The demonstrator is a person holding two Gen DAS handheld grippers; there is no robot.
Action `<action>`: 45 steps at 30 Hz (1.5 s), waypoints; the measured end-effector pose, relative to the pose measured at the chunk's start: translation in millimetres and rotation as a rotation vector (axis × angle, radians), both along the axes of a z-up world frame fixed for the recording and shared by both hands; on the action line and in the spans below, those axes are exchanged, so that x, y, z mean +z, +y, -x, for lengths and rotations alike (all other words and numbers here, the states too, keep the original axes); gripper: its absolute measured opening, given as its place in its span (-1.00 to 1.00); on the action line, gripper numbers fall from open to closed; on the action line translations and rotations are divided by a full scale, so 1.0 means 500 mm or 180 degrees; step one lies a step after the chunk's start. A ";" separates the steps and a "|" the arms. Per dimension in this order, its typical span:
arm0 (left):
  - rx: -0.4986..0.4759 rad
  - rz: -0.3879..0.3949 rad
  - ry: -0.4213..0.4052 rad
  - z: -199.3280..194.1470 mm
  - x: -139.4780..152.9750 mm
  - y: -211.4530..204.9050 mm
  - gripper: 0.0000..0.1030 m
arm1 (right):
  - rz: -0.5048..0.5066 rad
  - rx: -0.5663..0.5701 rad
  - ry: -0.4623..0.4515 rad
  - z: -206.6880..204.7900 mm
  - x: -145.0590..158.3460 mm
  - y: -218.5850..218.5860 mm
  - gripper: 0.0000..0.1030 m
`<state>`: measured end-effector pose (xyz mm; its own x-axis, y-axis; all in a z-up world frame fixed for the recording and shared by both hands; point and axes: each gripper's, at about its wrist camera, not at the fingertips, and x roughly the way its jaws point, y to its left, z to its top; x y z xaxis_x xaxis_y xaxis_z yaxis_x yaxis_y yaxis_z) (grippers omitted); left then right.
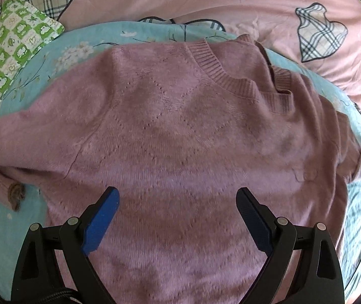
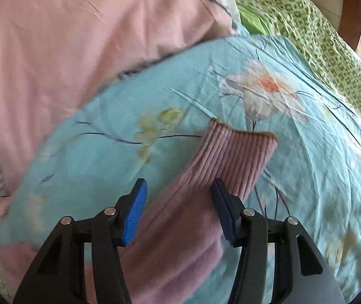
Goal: Fold small clothes
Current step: 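Grasp a sweater sleeve with the right gripper and fold it across the body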
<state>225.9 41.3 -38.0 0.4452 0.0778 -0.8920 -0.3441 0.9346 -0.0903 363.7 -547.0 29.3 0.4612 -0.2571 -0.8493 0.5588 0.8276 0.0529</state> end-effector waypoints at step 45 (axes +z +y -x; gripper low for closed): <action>-0.0017 0.1187 -0.0233 0.000 0.004 0.128 0.83 | -0.2105 0.3238 -0.0072 0.183 -0.130 0.903 -0.47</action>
